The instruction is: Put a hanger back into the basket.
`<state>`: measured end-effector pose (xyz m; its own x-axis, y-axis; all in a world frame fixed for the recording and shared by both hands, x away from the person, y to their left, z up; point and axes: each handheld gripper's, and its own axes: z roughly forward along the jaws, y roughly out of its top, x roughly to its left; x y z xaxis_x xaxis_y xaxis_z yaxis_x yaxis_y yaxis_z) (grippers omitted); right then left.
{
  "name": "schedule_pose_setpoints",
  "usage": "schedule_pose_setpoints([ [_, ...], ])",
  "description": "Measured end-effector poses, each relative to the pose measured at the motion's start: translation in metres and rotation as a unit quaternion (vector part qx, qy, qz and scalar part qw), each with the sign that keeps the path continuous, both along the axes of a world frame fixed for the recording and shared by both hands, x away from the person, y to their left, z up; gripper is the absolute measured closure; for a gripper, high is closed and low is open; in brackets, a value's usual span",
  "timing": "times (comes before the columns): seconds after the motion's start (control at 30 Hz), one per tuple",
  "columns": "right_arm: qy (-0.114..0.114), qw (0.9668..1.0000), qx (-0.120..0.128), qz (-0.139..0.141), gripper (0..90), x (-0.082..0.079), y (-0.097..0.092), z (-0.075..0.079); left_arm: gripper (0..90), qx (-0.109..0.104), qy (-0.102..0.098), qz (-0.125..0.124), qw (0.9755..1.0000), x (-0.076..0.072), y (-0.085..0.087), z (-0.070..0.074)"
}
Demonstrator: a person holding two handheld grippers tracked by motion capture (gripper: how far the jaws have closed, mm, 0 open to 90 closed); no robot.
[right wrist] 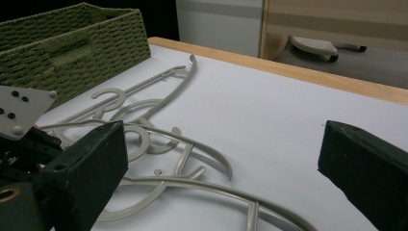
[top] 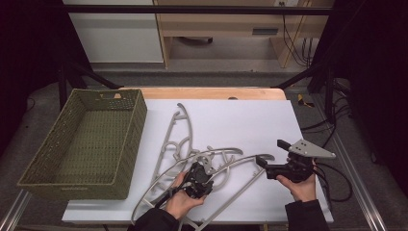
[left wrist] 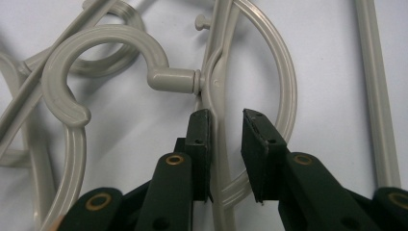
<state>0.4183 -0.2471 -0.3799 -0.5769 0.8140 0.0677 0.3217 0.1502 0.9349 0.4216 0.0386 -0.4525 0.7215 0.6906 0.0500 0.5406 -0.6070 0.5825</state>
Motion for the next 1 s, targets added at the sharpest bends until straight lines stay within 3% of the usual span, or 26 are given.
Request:
schedule_pose_setpoints([
  [0.07, 0.000, 1.0000, 0.001, 0.000, 3.8, 0.000, 0.000, 0.000, 74.0, 0.007, -0.002, 0.000, 1.0000, -0.002, -0.001, 0.000],
  [0.13, 0.000, 1.0000, 0.000, 0.001, 3.8, 0.000, 0.000, 0.000, 80.0, 0.002, 0.018, -0.008, 0.9998, -0.001, -0.002, -0.003],
  [0.17, 0.001, 1.0000, 0.000, 0.001, 3.8, 0.000, 0.000, 0.000, 80.0, 0.002, 0.013, -0.008, 0.9999, -0.001, -0.003, -0.005],
  [0.33, 0.000, 1.0000, 0.001, 0.001, 3.8, 0.000, 0.000, 0.000, 80.2, 0.000, 0.022, -0.008, 0.9997, 0.001, -0.004, -0.006],
  [0.37, 0.000, 1.0000, 0.002, 0.001, 3.8, 0.000, 0.000, 0.000, 76.5, 0.002, 0.021, -0.009, 0.9997, 0.001, -0.005, -0.006],
  [0.53, 0.001, 1.0000, 0.000, 0.002, 3.8, 0.000, 0.000, 0.000, 74.4, 0.007, 0.025, -0.011, 0.9996, 0.003, -0.008, -0.008],
  [0.63, 0.001, 1.0000, 0.001, 0.001, 3.8, 0.000, 0.000, 0.000, 81.1, 0.008, 0.026, -0.006, 0.9996, 0.002, -0.010, -0.008],
  [0.73, 0.000, 1.0000, 0.001, 0.001, 3.8, 0.000, 0.000, 0.000, 81.4, 0.016, 0.030, 0.000, 0.9994, 0.002, -0.012, -0.007],
  [1.0, 0.000, 1.0000, 0.002, 0.001, 3.8, 0.000, -0.001, 0.000, 82.1, -0.012, 0.033, 0.019, 0.9992, 0.000, -0.006, -0.001],
])
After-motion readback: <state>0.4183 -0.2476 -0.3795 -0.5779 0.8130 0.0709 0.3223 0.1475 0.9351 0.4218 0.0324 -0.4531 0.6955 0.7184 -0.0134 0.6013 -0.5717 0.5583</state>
